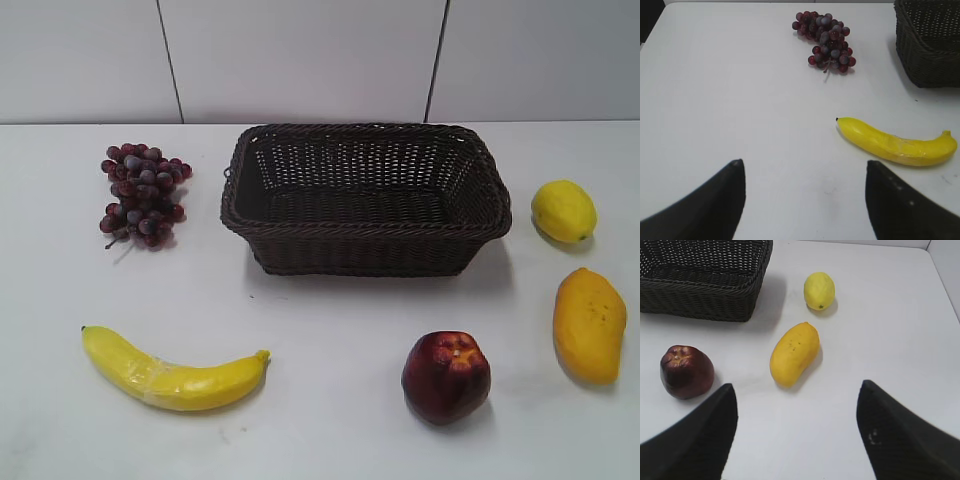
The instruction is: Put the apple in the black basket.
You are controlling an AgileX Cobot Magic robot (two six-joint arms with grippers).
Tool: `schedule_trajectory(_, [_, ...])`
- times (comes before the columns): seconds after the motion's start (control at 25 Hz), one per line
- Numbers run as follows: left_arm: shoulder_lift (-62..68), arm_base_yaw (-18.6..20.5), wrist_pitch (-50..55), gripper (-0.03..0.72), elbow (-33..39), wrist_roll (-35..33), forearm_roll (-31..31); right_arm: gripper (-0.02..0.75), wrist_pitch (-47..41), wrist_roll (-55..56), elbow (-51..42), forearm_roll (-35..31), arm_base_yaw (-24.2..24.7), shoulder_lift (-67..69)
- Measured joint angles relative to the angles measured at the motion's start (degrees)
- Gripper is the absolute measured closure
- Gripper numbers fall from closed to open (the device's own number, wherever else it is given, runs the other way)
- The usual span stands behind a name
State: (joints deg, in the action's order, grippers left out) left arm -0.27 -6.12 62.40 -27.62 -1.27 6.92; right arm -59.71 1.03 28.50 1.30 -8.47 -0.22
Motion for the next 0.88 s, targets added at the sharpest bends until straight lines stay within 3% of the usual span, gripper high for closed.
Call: schedule_trajectory(0.88, [0.0,0.0,-0.2,0.130,0.0,-0.1,0.0,0.178,0.0,0.0,0.0,0.0,0.0,0.0])
